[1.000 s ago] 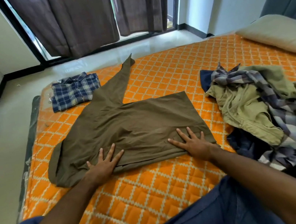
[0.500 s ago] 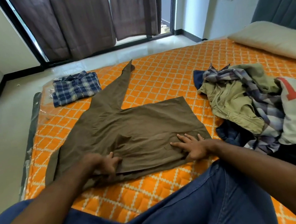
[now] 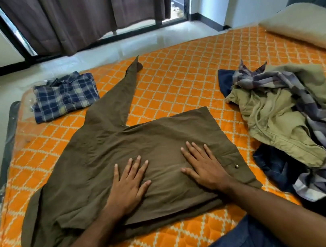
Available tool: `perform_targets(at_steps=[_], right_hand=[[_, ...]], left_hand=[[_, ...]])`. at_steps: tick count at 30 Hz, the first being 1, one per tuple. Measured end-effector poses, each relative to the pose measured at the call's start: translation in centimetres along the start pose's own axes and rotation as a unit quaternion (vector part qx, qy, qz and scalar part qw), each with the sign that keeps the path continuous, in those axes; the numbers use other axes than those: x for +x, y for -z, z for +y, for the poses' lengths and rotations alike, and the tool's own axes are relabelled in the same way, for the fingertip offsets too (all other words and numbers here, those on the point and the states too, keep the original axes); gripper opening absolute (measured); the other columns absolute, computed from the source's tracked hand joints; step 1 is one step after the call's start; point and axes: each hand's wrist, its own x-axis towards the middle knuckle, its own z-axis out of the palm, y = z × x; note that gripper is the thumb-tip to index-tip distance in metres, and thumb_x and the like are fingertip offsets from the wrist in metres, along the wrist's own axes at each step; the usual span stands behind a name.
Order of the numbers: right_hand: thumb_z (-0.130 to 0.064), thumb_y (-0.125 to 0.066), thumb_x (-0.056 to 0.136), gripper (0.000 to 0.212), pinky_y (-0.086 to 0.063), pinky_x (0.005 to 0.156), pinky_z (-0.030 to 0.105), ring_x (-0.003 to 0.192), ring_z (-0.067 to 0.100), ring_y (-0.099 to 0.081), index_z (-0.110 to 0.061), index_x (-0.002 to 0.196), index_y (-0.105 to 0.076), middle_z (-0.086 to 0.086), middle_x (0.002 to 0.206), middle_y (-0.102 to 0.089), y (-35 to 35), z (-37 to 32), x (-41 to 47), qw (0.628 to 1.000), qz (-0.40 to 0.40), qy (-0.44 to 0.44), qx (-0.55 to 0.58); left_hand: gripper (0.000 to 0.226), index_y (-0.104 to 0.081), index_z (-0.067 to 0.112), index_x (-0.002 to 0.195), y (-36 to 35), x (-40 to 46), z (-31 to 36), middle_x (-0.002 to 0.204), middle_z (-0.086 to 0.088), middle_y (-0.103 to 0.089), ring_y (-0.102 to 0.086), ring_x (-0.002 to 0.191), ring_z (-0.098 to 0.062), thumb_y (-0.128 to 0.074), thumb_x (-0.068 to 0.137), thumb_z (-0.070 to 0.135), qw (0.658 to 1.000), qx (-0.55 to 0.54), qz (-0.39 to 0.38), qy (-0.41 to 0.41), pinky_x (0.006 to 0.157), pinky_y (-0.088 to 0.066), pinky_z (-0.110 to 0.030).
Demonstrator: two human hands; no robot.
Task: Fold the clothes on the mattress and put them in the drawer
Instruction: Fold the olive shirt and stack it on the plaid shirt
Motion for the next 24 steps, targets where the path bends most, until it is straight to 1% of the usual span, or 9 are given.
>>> perform_targets(at_steps=[3, 6, 9, 12, 14, 16, 18, 21, 24], right_hand=[[-0.07, -0.01, 0.097, 0.079, 0.01, 0.126, 0.047, 0.157, 0.014, 0.008, -0.027, 0.164, -0.01, -0.003, 0.171, 0.004, 1.2, 0.9, 3.9, 0.999, 0.025, -0.026, 0.035], [-0.06, -0.025, 0.104, 0.071, 0.01, 0.126, 0.048, 0.157, 0.017, 0.006, -0.025, 0.164, -0.009, -0.001, 0.171, 0.0, 2.8, 3.1, 10.0, 0.998, 0.021, -0.025, 0.054], [-0.055, -0.028, 0.107, 0.066, 0.007, 0.125, 0.05, 0.158, 0.019, 0.001, -0.025, 0.164, -0.012, -0.001, 0.171, -0.005, 3.7, 6.2, 15.1, 0.998, -0.022, -0.045, 0.043], [-0.047, -0.032, 0.109, 0.058, 0.0, 0.126, 0.05, 0.156, 0.021, -0.011, -0.027, 0.162, -0.021, -0.001, 0.17, -0.015, 4.0, 9.9, 16.8, 0.995, -0.009, -0.089, 0.052], [-0.041, -0.044, 0.107, 0.052, -0.012, 0.123, 0.053, 0.147, 0.03, -0.03, -0.027, 0.156, -0.036, 0.005, 0.16, -0.034, 4.1, 11.5, 16.7, 0.992, 0.048, -0.095, 0.062], [-0.042, -0.058, 0.1, 0.047, -0.022, 0.116, 0.053, 0.132, 0.034, -0.041, -0.029, 0.145, -0.049, 0.007, 0.141, -0.044, 4.6, 12.2, 17.1, 0.991, 0.069, -0.101, 0.047], [-0.046, -0.065, 0.095, 0.04, -0.023, 0.109, 0.05, 0.126, 0.032, -0.038, -0.032, 0.131, -0.055, 0.005, 0.13, -0.045, 6.0, 12.1, 17.9, 0.992, 0.045, -0.115, 0.015], [-0.045, -0.073, 0.089, 0.028, -0.025, 0.098, 0.048, 0.123, 0.029, -0.035, -0.03, 0.11, -0.062, 0.003, 0.124, -0.045, 8.6, 11.1, 18.9, 0.991, 0.026, -0.111, -0.066], [-0.034, -0.074, 0.088, 0.016, -0.028, 0.092, 0.046, 0.117, 0.028, -0.042, -0.028, 0.101, -0.069, 0.001, 0.116, -0.056, 10.1, 10.1, 18.6, 0.985, 0.057, -0.09, -0.139]], left_hand=[[0.076, -0.025, 0.032, 0.159, 1.3, 3.4, -2.1, 0.167, 0.004, -0.016, -0.016, 0.154, -0.02, -0.006, 0.096, 0.071, 1.0, -0.01, 0.015, -0.019, 0.121, -0.004, -0.06], [0.069, -0.03, 0.023, 0.157, 3.8, 9.8, -4.9, 0.166, -0.002, -0.021, -0.021, 0.153, -0.024, -0.029, 0.098, 0.059, 1.0, -0.005, 0.027, -0.005, 0.119, -0.016, -0.063], [0.07, -0.014, 0.023, 0.16, 6.5, 15.5, -7.4, 0.168, -0.003, -0.011, -0.014, 0.154, -0.023, -0.048, 0.099, 0.03, 0.993, 0.099, -0.06, -0.025, 0.119, -0.018, -0.059], [0.078, -0.009, 0.022, 0.16, 7.7, 18.1, -9.9, 0.168, -0.001, -0.009, -0.013, 0.154, -0.022, -0.053, 0.096, 0.024, 0.973, 0.194, -0.124, -0.017, 0.118, -0.017, -0.061], [0.077, -0.022, 0.025, 0.155, 8.1, 18.4, -10.7, 0.16, -0.002, -0.024, -0.029, 0.145, -0.023, -0.06, 0.089, 0.025, 0.972, 0.21, -0.1, -0.023, 0.112, -0.029, -0.059], [0.071, -0.032, 0.029, 0.144, 8.8, 19.1, -10.8, 0.146, 0.002, -0.038, -0.04, 0.13, -0.023, -0.068, 0.083, 0.029, 0.966, 0.244, -0.082, -0.037, 0.098, -0.039, -0.047], [0.061, -0.038, 0.034, 0.134, 10.2, 20.1, -10.5, 0.137, 0.007, -0.045, -0.044, 0.122, -0.02, -0.072, 0.083, 0.032, 0.958, 0.268, -0.087, -0.045, 0.089, -0.035, -0.04], [0.026, -0.053, 0.036, 0.117, 12.3, 21.3, -9.8, 0.127, 0.013, -0.057, -0.052, 0.117, -0.017, -0.064, 0.093, 0.034, 0.951, 0.293, -0.095, -0.024, 0.088, -0.032, -0.038], [0.022, -0.063, 0.033, 0.113, 13.3, 20.3, -9.8, 0.12, 0.014, -0.063, -0.053, 0.115, -0.015, -0.062, 0.093, 0.043, 0.925, 0.355, -0.135, 0.006, 0.089, -0.031, -0.037]])
